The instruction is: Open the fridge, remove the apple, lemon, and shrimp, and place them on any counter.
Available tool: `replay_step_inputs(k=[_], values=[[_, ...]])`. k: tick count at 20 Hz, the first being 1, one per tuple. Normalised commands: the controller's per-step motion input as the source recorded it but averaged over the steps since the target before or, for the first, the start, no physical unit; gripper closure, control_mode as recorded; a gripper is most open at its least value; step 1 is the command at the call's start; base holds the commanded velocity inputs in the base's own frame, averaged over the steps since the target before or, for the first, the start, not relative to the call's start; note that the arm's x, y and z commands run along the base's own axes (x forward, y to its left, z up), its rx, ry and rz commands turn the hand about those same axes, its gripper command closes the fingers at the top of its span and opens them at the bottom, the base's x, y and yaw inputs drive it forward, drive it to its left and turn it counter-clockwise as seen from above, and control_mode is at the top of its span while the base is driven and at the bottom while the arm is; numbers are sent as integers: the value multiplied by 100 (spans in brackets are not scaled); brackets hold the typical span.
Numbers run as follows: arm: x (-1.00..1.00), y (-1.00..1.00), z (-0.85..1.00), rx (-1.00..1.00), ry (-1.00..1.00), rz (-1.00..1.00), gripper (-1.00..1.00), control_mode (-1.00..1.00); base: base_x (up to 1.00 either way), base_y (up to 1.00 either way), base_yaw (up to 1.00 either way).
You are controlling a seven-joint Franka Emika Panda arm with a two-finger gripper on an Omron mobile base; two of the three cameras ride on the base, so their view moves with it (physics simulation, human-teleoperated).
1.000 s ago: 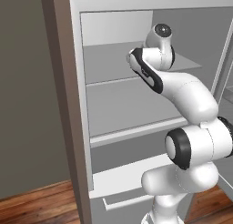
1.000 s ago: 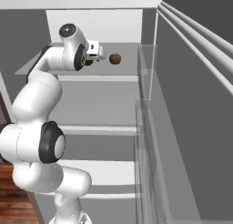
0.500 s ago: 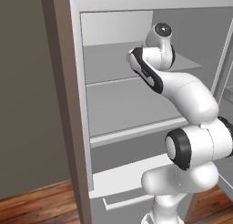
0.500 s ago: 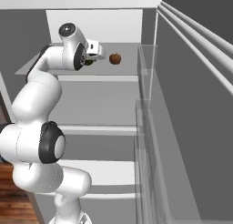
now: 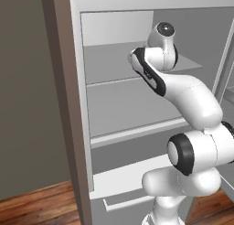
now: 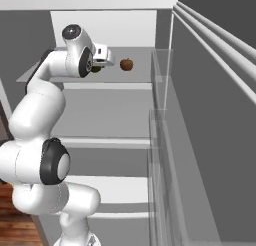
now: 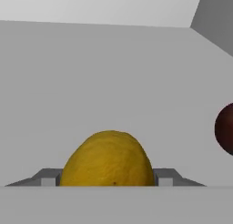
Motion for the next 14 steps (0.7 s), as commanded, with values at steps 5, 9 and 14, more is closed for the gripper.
replay_step_inputs(k=[5,9,14], values=[[-87,0,0,3,-4,-7,100,-100,0,0,0],[-88,-1,13,13,0,-16,100,-100,0,0,0],[-98,-14,50,16,0,-16,100,-100,0,0,0]])
